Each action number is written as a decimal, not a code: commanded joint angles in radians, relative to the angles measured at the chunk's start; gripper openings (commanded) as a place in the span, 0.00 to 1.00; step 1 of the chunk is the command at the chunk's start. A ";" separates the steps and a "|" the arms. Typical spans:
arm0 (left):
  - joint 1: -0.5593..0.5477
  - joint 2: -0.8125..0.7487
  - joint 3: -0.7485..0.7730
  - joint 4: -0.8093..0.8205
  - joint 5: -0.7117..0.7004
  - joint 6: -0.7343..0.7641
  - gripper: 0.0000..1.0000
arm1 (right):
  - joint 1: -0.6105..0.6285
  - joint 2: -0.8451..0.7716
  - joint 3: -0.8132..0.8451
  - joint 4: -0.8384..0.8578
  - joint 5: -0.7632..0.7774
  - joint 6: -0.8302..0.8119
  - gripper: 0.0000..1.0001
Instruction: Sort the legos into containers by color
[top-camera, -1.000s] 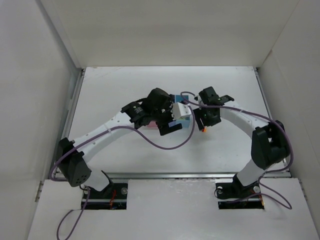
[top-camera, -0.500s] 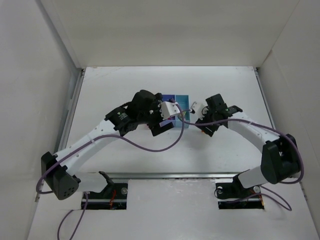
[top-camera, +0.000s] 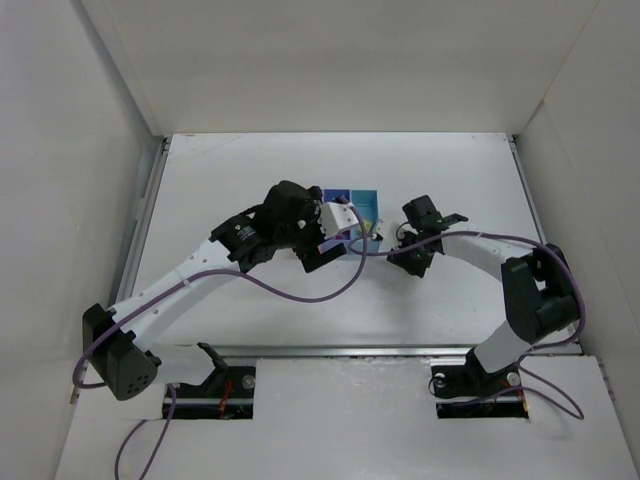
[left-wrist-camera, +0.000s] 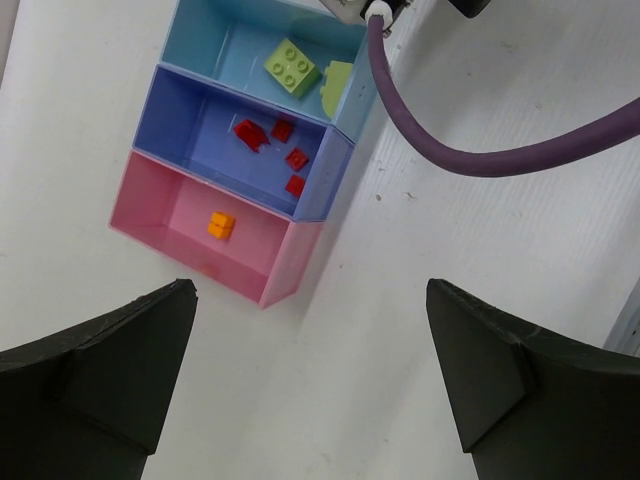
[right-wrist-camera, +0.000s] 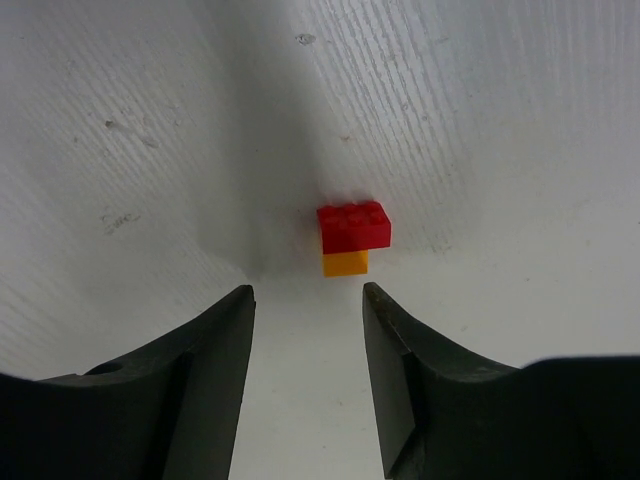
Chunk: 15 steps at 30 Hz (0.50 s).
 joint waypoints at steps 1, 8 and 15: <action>0.003 -0.033 0.005 0.025 -0.017 -0.022 1.00 | 0.007 0.009 0.015 0.065 0.000 -0.003 0.53; 0.021 -0.043 0.005 0.025 -0.017 -0.031 1.00 | -0.016 0.018 0.015 0.114 -0.027 0.039 0.53; 0.021 -0.052 0.005 0.025 -0.017 -0.031 1.00 | -0.016 0.058 0.026 0.126 0.025 0.039 0.48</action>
